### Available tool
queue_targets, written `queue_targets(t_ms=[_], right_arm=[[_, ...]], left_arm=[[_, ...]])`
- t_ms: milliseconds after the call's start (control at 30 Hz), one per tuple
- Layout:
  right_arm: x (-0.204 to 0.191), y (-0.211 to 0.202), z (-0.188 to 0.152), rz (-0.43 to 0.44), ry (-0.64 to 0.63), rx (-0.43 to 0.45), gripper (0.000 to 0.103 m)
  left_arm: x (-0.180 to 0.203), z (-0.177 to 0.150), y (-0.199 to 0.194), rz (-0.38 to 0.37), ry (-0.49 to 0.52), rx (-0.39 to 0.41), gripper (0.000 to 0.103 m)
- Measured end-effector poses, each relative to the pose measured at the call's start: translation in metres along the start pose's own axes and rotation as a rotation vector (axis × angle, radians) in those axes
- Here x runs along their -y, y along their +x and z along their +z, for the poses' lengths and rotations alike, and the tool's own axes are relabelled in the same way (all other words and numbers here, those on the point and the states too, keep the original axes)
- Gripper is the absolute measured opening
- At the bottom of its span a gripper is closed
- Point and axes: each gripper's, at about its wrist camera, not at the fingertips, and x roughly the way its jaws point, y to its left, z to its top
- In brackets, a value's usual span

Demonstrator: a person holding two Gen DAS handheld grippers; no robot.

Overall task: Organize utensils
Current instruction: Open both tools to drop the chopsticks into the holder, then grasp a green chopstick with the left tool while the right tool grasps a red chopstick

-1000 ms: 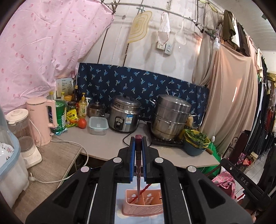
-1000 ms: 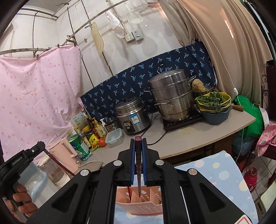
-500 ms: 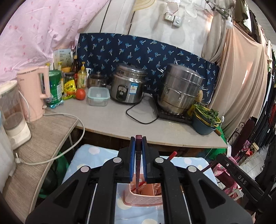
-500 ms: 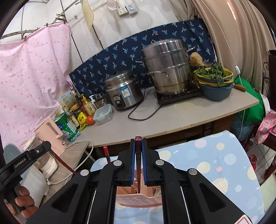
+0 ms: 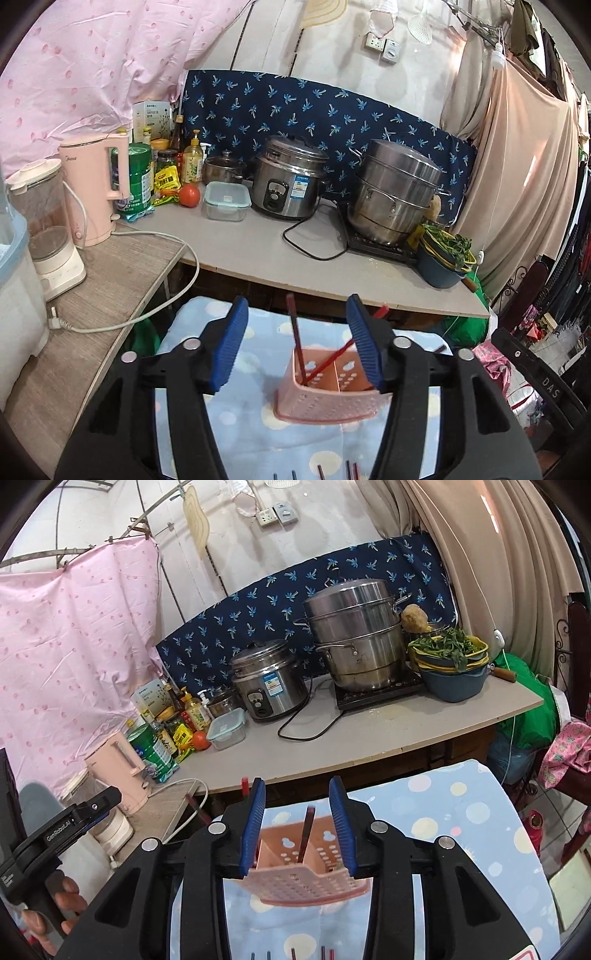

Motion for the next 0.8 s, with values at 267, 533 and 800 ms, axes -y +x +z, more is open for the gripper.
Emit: queue_targets(t_ms=[267, 533, 800], right_arm=[[0.005, -0.046, -0.040, 0.008, 0.000, -0.058, 0.039], [0.010, -0.081, -0.105, -0.027, -0.032, -0.143, 0.039], [0.023, -0.099, -0.181, -0.085, -0.049, -0.263, 0.039]], left_arm=[[-0.006, -0.041, -0.038, -0.001, -0.002, -0.077, 0.059], [-0.006, -0.113, -0.064, 0.032, 0.045, -0.190, 0.059], [-0.012, -0.186, -0.078, 0.049, 0.053, -0.296, 0.059]])
